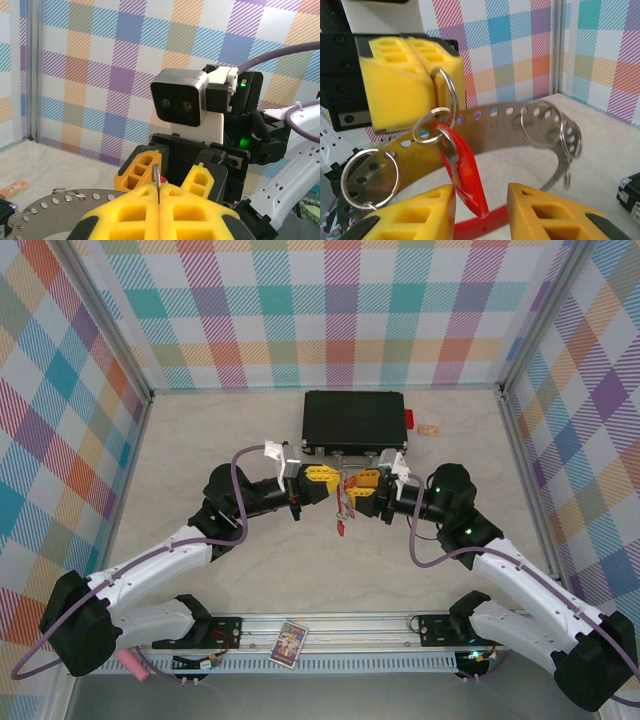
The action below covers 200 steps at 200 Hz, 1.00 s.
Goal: Put the keys on the keyring
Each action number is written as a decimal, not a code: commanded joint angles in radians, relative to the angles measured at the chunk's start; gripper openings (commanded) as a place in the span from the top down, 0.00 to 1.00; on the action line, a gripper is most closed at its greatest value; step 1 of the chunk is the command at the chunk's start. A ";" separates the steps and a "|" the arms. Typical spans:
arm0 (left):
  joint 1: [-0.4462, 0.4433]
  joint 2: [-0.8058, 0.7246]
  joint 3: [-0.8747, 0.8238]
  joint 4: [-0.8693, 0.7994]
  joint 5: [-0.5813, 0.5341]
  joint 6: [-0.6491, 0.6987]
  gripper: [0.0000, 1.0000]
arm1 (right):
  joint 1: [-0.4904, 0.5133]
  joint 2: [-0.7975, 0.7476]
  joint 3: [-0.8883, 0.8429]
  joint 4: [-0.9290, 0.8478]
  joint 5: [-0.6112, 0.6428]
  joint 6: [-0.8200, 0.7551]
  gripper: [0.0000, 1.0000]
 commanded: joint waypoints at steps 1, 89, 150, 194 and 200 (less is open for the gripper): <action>-0.005 -0.003 -0.013 0.128 0.011 -0.030 1.00 | -0.006 -0.015 0.046 0.028 -0.032 0.023 0.68; -0.007 -0.016 -0.022 0.144 0.030 -0.041 1.00 | -0.007 0.007 0.064 0.069 -0.143 0.059 0.74; -0.009 -0.015 -0.023 0.152 0.030 -0.047 1.00 | -0.007 0.012 0.065 0.082 -0.163 0.058 0.88; -0.009 -0.016 -0.024 0.187 0.015 -0.061 1.00 | -0.007 0.022 0.048 0.070 -0.149 0.045 0.99; -0.008 -0.018 -0.025 0.194 0.012 -0.065 1.00 | -0.008 0.026 0.046 0.068 -0.147 0.040 0.99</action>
